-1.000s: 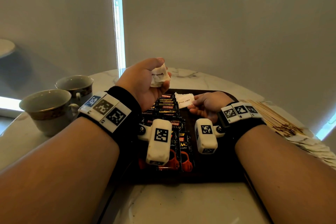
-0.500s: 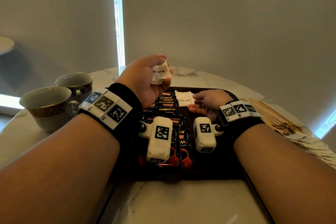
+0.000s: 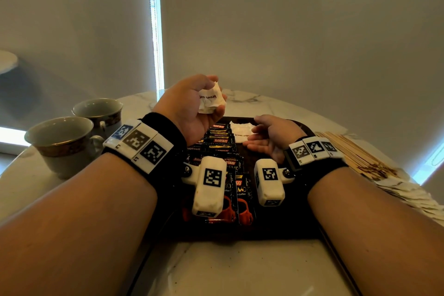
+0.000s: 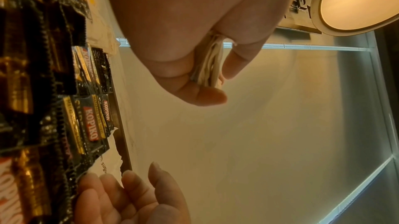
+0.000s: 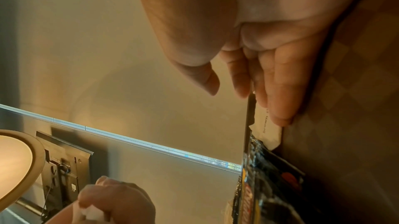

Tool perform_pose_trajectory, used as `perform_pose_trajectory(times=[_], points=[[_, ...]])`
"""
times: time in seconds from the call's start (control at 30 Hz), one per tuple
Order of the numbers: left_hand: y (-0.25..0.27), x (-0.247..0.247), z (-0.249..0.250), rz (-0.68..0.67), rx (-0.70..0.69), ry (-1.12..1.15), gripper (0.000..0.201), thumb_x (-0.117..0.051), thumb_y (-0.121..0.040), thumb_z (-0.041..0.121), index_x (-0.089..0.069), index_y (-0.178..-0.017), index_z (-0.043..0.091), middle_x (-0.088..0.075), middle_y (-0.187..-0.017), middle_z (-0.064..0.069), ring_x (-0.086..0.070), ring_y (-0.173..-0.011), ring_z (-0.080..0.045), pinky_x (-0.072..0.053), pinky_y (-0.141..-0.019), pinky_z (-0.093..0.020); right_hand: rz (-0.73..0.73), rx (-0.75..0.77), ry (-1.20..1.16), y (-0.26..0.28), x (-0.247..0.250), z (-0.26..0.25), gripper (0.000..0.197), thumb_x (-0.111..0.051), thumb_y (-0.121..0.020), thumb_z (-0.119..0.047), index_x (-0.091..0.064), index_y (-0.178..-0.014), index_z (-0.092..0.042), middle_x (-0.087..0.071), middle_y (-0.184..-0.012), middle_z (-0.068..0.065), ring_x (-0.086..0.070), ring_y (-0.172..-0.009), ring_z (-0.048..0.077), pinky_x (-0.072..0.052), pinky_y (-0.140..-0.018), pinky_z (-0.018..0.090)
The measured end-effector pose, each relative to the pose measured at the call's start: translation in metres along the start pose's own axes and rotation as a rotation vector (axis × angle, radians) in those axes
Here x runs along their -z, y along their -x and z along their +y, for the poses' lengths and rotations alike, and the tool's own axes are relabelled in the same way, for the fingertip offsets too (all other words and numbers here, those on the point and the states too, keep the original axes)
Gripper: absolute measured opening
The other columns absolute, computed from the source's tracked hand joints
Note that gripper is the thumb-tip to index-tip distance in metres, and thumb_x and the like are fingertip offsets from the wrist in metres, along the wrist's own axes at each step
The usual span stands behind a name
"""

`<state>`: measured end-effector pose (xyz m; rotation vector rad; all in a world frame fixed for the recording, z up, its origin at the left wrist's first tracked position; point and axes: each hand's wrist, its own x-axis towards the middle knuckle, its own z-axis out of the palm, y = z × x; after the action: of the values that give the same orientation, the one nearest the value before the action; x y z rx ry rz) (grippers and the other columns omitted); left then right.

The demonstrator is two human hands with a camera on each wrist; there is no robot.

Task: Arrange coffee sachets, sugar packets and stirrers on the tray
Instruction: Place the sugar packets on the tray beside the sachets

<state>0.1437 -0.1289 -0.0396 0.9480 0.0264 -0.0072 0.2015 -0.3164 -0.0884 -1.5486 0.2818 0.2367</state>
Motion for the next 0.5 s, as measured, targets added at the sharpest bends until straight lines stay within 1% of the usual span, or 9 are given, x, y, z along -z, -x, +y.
perform_pose_trajectory(times=[0.07, 0.17, 0.2, 0.3, 0.37, 0.43, 0.5], points=[[0.001, 0.0, 0.0, -0.009, 0.006, 0.005, 0.02, -0.049, -0.095, 0.006, -0.063, -0.109, 0.008, -0.057, -0.102, -0.016, -0.061, -0.084, -0.025, -0.054, -0.056, -0.027, -0.003, -0.004, 0.002, 0.0, -0.001, -0.001, 0.033, -0.056, -0.101, -0.035, -0.059, -0.103, -0.002, -0.066, -0.098, 0.02, -0.073, -0.083, 0.03, -0.061, -0.07, 0.033], [0.003, -0.002, 0.0, -0.021, 0.02, 0.02, 0.028, -0.042, -0.092, 0.004, -0.065, -0.108, 0.006, -0.057, -0.104, -0.019, -0.061, -0.086, -0.027, -0.055, -0.061, -0.029, 0.002, 0.002, 0.043, 0.001, -0.001, -0.001, 0.031, -0.054, -0.101, -0.034, -0.059, -0.102, -0.003, -0.066, -0.095, 0.018, -0.071, -0.075, 0.026, -0.057, -0.058, 0.029], [0.004, -0.002, 0.0, -0.029, 0.025, 0.028, 0.031, -0.04, -0.091, 0.004, -0.066, -0.109, 0.004, -0.058, -0.104, -0.02, -0.061, -0.088, -0.029, -0.057, -0.063, -0.03, 0.006, 0.006, 0.058, 0.002, -0.002, 0.0, 0.031, -0.054, -0.101, -0.034, -0.059, -0.102, -0.004, -0.066, -0.093, 0.017, -0.07, -0.073, 0.024, -0.055, -0.056, 0.028], [0.004, -0.004, 0.0, -0.057, 0.032, 0.024, 0.039, -0.036, -0.092, 0.0, -0.066, -0.117, 0.003, -0.059, -0.112, -0.024, -0.065, -0.097, -0.035, -0.062, -0.071, -0.034, 0.041, 0.052, 0.063, 0.003, 0.0, -0.003, 0.029, -0.054, -0.101, -0.034, -0.059, -0.101, -0.005, -0.064, -0.087, 0.012, -0.064, -0.069, 0.02, -0.052, -0.057, 0.027], [0.004, -0.004, 0.0, -0.077, 0.03, -0.021, 0.04, -0.037, -0.096, -0.003, -0.065, -0.123, 0.006, -0.058, -0.121, -0.025, -0.066, -0.105, -0.039, -0.064, -0.077, -0.038, 0.054, 0.123, 0.016, 0.007, 0.002, -0.012, 0.029, -0.056, -0.1, -0.036, -0.06, -0.095, -0.008, -0.061, -0.081, 0.008, -0.058, -0.062, 0.017, -0.046, -0.052, 0.026], [0.002, -0.004, -0.001, -0.095, 0.028, -0.071, 0.037, -0.04, -0.098, -0.003, -0.064, -0.123, 0.008, -0.059, -0.126, -0.025, -0.066, -0.108, -0.041, -0.064, -0.077, -0.039, -0.002, 0.186, -0.062, 0.017, 0.004, -0.025, 0.031, -0.058, -0.098, -0.04, -0.059, -0.092, -0.01, -0.057, -0.075, 0.005, -0.051, -0.057, 0.014, -0.039, -0.046, 0.024], [0.002, -0.004, -0.002, -0.097, 0.021, -0.104, 0.03, -0.045, -0.099, -0.002, -0.063, -0.121, 0.009, -0.062, -0.123, -0.023, -0.068, -0.102, -0.037, -0.065, -0.073, -0.037, -0.109, 0.227, -0.072, 0.034, 0.003, -0.04, 0.035, -0.06, -0.095, -0.046, -0.059, -0.092, -0.011, -0.055, -0.071, 0.003, -0.047, -0.055, 0.013, -0.035, -0.044, 0.023]])
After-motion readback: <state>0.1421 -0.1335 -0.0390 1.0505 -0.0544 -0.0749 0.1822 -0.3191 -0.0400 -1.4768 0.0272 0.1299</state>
